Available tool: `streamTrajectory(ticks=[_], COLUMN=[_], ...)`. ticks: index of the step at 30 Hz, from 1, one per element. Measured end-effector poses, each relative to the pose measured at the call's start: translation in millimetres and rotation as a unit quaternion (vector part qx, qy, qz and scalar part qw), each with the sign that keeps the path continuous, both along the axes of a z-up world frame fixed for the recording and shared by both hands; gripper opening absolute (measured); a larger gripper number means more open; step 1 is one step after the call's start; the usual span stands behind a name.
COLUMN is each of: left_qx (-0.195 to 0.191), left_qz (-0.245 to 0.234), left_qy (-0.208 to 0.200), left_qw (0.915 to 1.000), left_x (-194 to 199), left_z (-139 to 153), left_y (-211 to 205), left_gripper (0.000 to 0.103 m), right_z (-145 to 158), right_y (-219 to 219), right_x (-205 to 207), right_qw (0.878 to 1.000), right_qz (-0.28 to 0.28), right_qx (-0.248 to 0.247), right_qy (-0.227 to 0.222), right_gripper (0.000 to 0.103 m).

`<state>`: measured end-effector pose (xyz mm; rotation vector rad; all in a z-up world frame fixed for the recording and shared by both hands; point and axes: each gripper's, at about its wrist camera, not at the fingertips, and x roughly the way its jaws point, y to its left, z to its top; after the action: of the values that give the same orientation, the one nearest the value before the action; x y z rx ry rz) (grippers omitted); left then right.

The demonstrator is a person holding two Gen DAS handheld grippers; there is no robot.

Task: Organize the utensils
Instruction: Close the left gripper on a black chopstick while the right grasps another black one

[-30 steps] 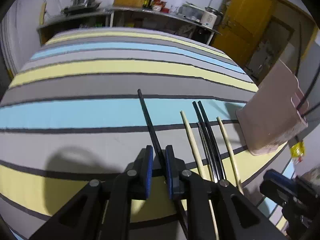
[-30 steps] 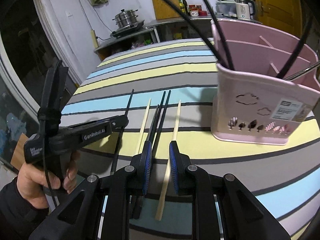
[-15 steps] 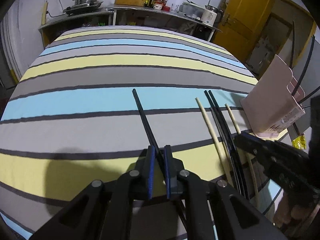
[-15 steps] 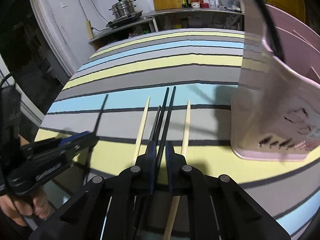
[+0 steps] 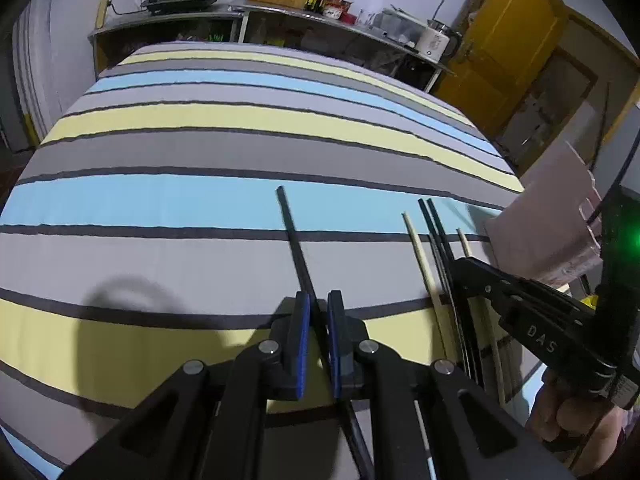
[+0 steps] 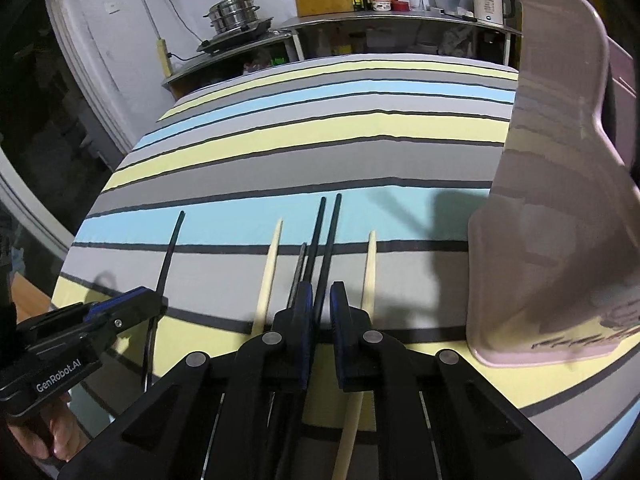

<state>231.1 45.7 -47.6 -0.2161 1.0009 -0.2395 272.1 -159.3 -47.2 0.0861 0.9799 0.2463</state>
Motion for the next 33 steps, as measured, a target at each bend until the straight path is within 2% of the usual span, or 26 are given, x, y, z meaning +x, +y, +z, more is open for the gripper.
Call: streamTrajectory(ticks=[8,14,21,33], left_qx=[0.017,0.053,0.036,0.013], left_qz=[0.012,0.0,-0.003,-0.028], left_qy=[-0.007,-0.014,-0.005,-0.063], left_qw=[0.9998,0.9985,0.9993,0.9975], left_x=[6.8,10.2,5.8,-30.6], left_z=[-0.2,0.8,5.9,68.4], left_y=[-4.5,-12.0,-7.3,-8.4], left_gripper=[0.01,0.009,0.006,0.006], right_z=[-2.1,-1.1,6.8,61.6], right_y=[7.6,12.1,9.3,7.2], right_x=[9.1,15.1,0.1,-48.3], right_qw=[1.0,1.0,1.0,0.998], right_qz=[0.002,0.007,0.02,0.037], right_qx=[-0.014,-0.03,-0.006,0.017], right_qy=[0.0,0.003,0.004,-0.051], right_gripper=[0.008,0.007,0.006,0.005])
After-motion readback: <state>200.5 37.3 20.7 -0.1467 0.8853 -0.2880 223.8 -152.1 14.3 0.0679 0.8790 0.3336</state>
